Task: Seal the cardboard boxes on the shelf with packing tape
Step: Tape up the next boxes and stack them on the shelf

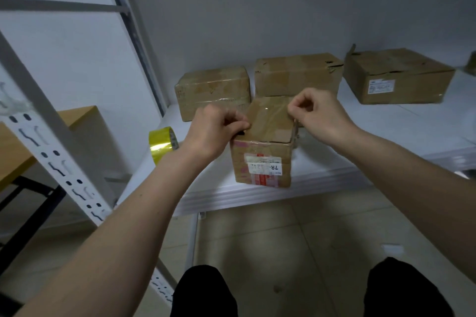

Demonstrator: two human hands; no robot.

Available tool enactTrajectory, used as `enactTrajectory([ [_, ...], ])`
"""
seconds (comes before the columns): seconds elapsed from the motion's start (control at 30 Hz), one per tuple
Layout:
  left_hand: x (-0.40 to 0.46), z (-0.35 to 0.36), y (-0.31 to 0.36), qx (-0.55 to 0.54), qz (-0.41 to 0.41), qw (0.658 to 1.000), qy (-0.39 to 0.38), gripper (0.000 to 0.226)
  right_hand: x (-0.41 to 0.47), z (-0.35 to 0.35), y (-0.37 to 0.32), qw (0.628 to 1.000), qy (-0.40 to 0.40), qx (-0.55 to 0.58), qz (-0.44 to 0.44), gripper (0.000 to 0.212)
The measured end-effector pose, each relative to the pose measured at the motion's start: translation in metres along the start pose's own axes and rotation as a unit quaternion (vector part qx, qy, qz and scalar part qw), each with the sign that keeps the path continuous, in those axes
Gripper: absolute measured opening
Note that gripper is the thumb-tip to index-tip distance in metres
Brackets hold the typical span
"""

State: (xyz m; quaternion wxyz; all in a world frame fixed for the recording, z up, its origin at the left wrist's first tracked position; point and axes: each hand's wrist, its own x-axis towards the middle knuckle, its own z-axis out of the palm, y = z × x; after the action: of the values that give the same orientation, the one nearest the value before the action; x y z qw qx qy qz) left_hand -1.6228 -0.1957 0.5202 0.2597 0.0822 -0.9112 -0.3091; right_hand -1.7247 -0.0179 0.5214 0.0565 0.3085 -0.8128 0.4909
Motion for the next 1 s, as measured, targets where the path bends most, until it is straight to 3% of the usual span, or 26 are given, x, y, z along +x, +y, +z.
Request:
enactTrajectory([
  [0.1, -0.005, 0.003, 0.003, 0.066, 0.058, 0.995, 0.041, 0.013, -0.005, 0.002, 0.011, 0.998, 0.031, 0.031, 0.035, 0.004],
  [0.27, -0.030, 0.019, 0.014, 0.154, 0.198, 0.966, 0.064, 0.047, -0.015, 0.011, 0.024, 0.996, 0.036, 0.064, 0.060, 0.012],
  [0.43, -0.049, 0.052, 0.006, 0.156, 0.262, 0.936, 0.176, 0.040, -0.024, 0.021, 0.029, 0.995, 0.065, 0.073, 0.001, 0.015],
  [0.57, -0.057, 0.076, 0.008, 0.107, 0.196, 0.949, 0.223, 0.046, -0.031, 0.025, 0.030, 0.989, 0.073, 0.128, -0.020, 0.018],
  [0.73, -0.057, 0.098, 0.019, 0.003, 0.098, 0.951, 0.294, 0.037, -0.048, 0.031, 0.032, 0.969, 0.089, 0.232, -0.016, 0.020],
  [0.9, -0.055, 0.106, 0.019, -0.093, 0.100, 0.924, 0.358, 0.028, -0.059, 0.029, 0.032, 0.966, 0.063, 0.244, -0.057, 0.019],
  [1.0, -0.049, 0.099, 0.021, -0.163, 0.071, 0.887, 0.426, 0.021, -0.056, 0.031, 0.025, 0.965, 0.053, 0.242, -0.084, 0.013],
])
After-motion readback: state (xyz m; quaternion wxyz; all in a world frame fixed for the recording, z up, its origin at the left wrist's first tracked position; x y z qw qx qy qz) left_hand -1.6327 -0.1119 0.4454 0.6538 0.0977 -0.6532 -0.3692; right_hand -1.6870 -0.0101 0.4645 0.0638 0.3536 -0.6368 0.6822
